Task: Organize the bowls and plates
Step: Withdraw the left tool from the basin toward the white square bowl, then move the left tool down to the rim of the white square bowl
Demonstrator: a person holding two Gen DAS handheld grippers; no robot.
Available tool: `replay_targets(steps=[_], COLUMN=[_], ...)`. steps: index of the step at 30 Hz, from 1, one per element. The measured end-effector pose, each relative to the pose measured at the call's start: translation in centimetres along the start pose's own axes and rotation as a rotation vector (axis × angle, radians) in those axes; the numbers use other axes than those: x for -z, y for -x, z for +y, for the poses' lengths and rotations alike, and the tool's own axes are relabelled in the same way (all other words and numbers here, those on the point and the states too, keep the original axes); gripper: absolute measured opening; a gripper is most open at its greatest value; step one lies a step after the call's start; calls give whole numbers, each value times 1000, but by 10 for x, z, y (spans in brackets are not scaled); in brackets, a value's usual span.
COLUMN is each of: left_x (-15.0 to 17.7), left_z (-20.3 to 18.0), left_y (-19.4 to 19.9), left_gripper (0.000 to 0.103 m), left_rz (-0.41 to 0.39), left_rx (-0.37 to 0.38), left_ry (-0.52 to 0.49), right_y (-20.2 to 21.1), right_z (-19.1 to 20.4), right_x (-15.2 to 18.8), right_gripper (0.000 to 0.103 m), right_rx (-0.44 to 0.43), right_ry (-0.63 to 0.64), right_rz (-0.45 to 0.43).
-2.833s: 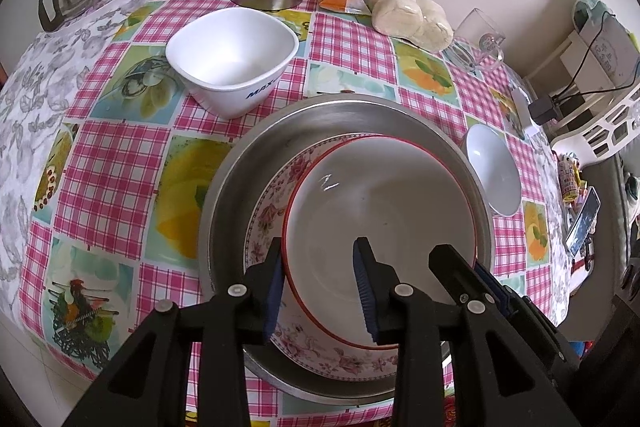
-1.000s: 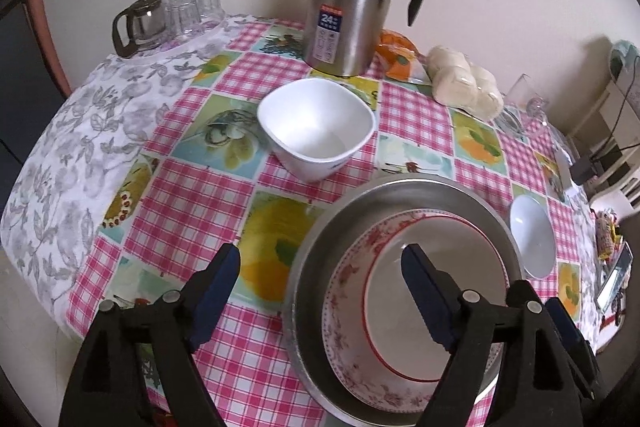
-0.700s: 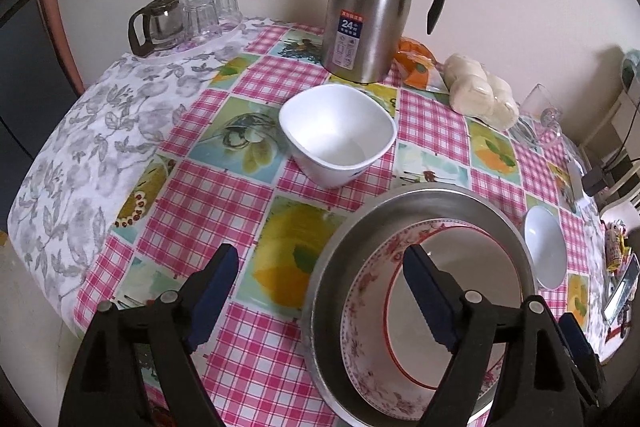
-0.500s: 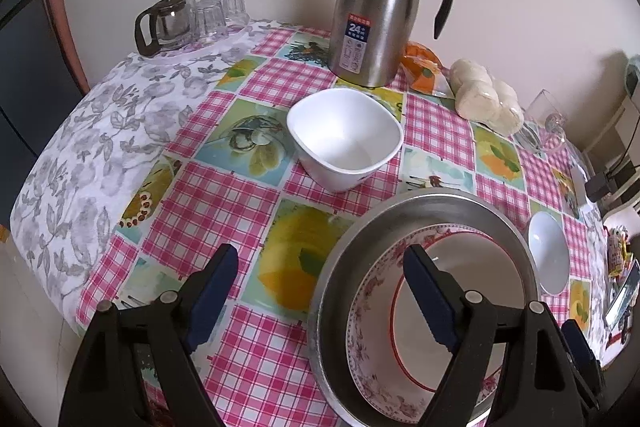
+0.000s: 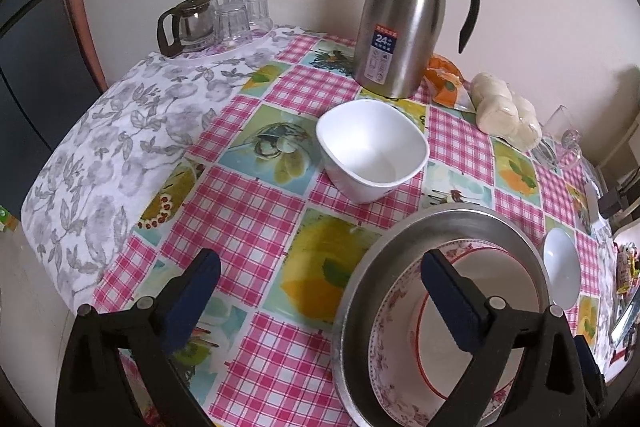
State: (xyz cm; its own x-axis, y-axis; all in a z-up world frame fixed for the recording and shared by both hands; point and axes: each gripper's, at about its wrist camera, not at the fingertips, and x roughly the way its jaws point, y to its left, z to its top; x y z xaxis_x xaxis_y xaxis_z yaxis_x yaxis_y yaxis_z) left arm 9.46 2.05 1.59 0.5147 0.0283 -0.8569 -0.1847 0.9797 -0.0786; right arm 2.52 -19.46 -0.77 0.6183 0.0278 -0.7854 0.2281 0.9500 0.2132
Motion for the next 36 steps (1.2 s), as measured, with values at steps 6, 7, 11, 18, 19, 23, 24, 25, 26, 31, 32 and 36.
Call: replay_targets(steps=[6,7,11,18,19,23,24,25,26,31,32,36], left_x=[-4,-5,-8,-14,-15,-17,-17,-18,-18,-20,-21,-25], left_z=[8,10,19,41,45,57,60,62,64,77,80,88], left_y=[1,1,-1,-5,-5,-6,-7,-8,-9,-16,-17,-25], left_gripper=[100,100,100,100,100,100,100,100,100,100,100,100], left_rz=[-16,-16,-10,1,3,8,9,9,12,34,37,57], left_rx=[-25,-26,-29,-32,-31,-26,-25,-25,-25,-12,-10,3], left_ry=[9,14,34,84,94,126,131,135,140,180,187,213], right_y=[-2,-2,-5,-9,-9,-12,-12,-12,-12,-6,-5,-4], right_z=[8,10,19,42,47,63,66,70,73,85,88,98], right_x=[2,3,4,10,11,15,16,16,17,14,14,13], right_gripper=[103,103,103,103,103,103,103,103,103,103,103,103], right_rx=[-6,-5,-11,-28,-30,-50,-52,-44,-44,-58,-51,-46], right_ry=[30,33,48,83,92,115,119,126,132,137,145,172], right_rz=[4,4,9,5,2,-8,-12,-19,-27,-79,-94,-113])
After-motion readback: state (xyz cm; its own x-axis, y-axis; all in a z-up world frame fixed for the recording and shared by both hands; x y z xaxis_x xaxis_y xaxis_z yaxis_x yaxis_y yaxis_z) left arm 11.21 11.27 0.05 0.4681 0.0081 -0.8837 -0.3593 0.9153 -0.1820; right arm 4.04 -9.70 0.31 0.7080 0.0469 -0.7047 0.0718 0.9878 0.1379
